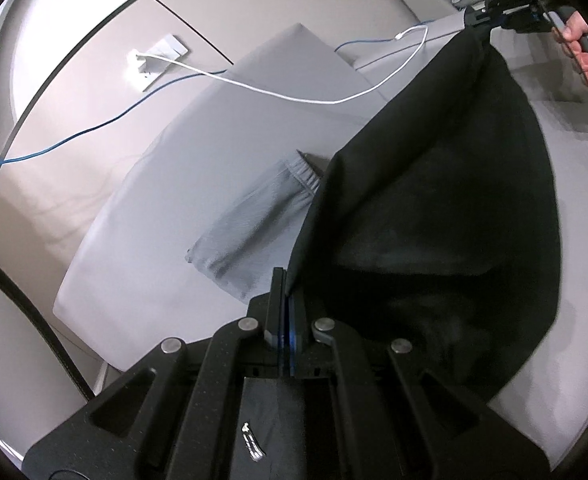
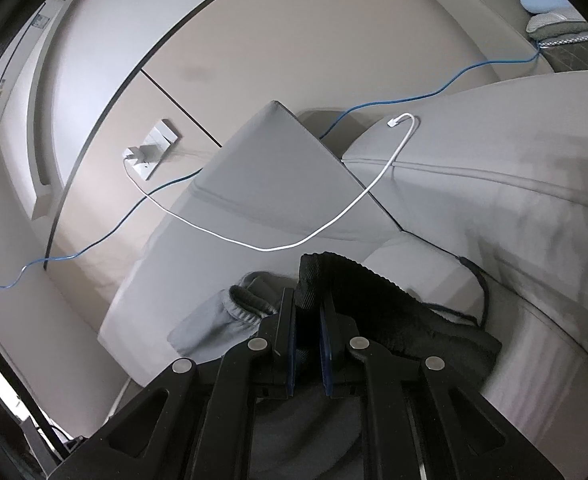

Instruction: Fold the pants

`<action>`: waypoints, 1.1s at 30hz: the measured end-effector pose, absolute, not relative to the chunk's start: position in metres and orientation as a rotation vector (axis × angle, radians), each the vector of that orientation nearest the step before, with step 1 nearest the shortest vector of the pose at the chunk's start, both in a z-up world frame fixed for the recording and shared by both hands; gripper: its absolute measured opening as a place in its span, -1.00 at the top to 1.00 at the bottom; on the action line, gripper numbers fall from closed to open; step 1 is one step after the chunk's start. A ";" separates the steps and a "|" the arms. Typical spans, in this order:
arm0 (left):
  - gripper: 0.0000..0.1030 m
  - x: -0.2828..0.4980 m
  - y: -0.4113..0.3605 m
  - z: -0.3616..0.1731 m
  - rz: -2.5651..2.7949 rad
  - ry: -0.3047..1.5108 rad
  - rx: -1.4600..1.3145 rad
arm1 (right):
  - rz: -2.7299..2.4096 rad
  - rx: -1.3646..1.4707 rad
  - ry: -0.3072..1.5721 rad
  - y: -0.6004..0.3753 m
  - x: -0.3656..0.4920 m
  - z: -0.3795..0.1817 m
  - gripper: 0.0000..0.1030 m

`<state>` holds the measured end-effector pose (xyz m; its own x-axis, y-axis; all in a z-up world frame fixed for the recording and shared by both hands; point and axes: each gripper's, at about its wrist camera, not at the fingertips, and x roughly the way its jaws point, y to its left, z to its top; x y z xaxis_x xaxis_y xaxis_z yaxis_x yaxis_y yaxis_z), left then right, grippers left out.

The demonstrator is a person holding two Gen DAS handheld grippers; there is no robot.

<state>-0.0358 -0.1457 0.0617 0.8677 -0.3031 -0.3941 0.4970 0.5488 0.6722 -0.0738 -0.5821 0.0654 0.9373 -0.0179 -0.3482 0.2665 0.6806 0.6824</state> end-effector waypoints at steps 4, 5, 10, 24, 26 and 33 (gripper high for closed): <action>1.00 -0.010 -0.154 0.059 -0.471 0.263 0.886 | -0.181 0.783 0.349 -0.582 -0.050 0.064 0.82; 1.00 -0.005 -0.156 0.057 -0.469 0.267 0.891 | -0.185 0.779 0.356 -0.583 -0.045 0.063 0.82; 1.00 0.023 -0.168 0.045 -0.464 0.292 0.911 | -0.205 0.766 0.390 -0.586 -0.022 0.051 0.82; 1.00 0.117 -0.194 -0.011 -0.467 0.467 0.969 | -0.273 0.747 0.529 -0.594 0.049 -0.001 0.83; 1.00 0.131 -0.198 -0.022 -0.472 0.510 0.977 | -0.290 0.750 0.563 -0.597 0.062 -0.012 0.83; 1.00 0.185 -0.211 -0.062 -0.499 0.653 0.979 | -0.355 0.699 0.670 -0.598 0.099 -0.044 0.83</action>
<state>0.1852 -0.2113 -0.0616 0.7058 -0.0948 -0.7021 0.6522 0.4740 0.5916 0.0994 -0.5979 -0.0436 0.7373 -0.0807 -0.6708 0.5092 0.7189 0.4732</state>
